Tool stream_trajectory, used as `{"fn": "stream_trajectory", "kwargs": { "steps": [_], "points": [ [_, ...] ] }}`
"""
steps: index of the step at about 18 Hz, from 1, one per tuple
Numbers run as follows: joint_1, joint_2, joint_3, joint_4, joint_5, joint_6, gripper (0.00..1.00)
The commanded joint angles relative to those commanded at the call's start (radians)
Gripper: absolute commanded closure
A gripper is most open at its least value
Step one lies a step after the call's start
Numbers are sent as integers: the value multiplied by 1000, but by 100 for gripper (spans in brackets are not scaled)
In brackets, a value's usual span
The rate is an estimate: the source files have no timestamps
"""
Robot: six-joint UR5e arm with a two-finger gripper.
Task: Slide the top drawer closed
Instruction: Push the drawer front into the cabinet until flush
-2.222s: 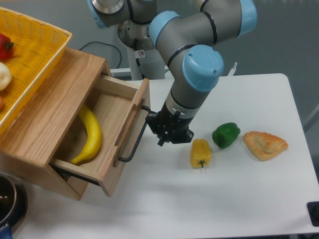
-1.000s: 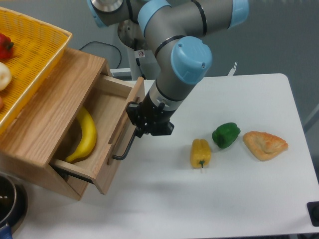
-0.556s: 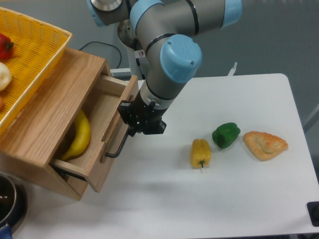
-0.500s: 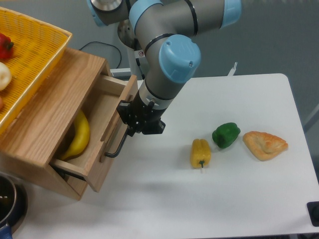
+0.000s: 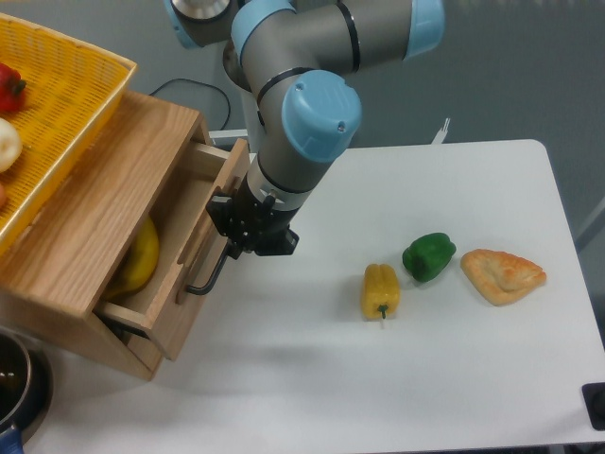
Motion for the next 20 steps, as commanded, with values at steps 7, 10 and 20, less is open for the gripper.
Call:
{"fn": "stream_trajectory", "kwargs": {
  "steps": [7,10,20],
  "points": [
    [-37,0,0,2,-2,-41,100],
    [-46,2,-11,2,-3,-52,100],
    [-81,8,-14,6,-15,-91,100]
  ]
}}
